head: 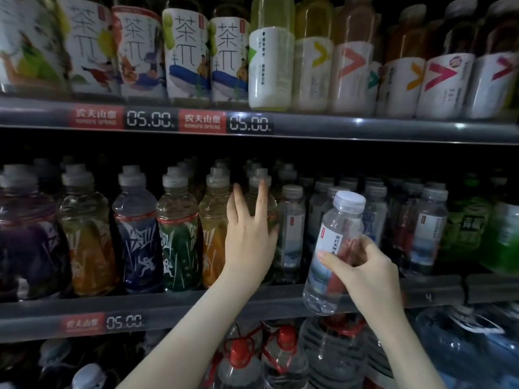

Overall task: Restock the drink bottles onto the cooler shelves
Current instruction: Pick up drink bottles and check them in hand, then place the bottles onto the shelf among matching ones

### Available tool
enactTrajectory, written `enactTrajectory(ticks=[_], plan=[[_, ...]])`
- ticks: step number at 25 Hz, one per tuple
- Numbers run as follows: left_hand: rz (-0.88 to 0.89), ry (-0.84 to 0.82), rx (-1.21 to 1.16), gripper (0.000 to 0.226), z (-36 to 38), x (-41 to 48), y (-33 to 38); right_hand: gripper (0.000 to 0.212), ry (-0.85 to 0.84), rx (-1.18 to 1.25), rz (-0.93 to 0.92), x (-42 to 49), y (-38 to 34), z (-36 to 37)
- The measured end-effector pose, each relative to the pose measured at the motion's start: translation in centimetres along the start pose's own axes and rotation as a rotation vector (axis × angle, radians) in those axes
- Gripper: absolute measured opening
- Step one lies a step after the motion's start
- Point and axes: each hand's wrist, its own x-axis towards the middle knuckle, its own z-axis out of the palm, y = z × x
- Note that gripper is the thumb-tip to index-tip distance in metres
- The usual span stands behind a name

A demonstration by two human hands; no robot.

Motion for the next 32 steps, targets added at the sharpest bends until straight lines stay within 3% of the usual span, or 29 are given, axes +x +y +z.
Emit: enactTrajectory(ticks=[4, 7, 10, 12, 14, 16, 20, 25, 29, 32], plan=[[-0.033, 0.067, 0.159, 0.109, 1.1, 1.2, 0.9, 0.03, 0.024, 0.055, 0.009, 0.6, 0.4, -0.8], [-0.063, 0.181, 0.042, 0.115, 0.4, 0.9, 1.6, 0.026, 0.077, 0.083, -0.002, 0.7, 0.5, -1.1], [-0.067, 0.254, -0.101, 0.106, -0.6, -1.6, 1.5, 0.022, 0.108, 0.106, -0.02, 0.6, 0.2, -1.1], [-0.05, 0.226, -0.261, 0.101, -1.6, -3.5, 0.5, 0.022, 0.108, 0.116, -0.019, 0.5, 0.1, -1.1], [-0.137, 0.087, -0.519, 0.103, -3.4, -4.6, -0.4, 0.021, 0.119, 0.122, -0.013, 0.4, 0.1, -1.0], [-0.217, 0.023, -0.63, 0.106, -4.5, -5.1, -0.7, 0.02, 0.144, 0.131, 0.005, 0.3, 0.1, -0.8], [-0.152, -0.007, -0.497, 0.107, -3.4, -3.7, -0.4, 0.021, 0.158, 0.13, 0.028, 0.1, 0.1, -0.3], [-0.114, 0.044, 0.053, 0.091, 0.1, -0.7, 1.5, 0.021, 0.157, 0.086, 0.048, 0.4, 0.9, -1.2], [-0.232, 0.006, 0.1, 0.089, 1.4, 0.5, 1.2, 0.024, 0.199, 0.059, 0.08, 0.8, 2.2, -3.2], [-0.162, 0.134, 0.095, 0.087, 2.1, -0.8, 3.3, 0.025, 0.233, 0.046, 0.09, 1.4, 3.3, -5.1]])
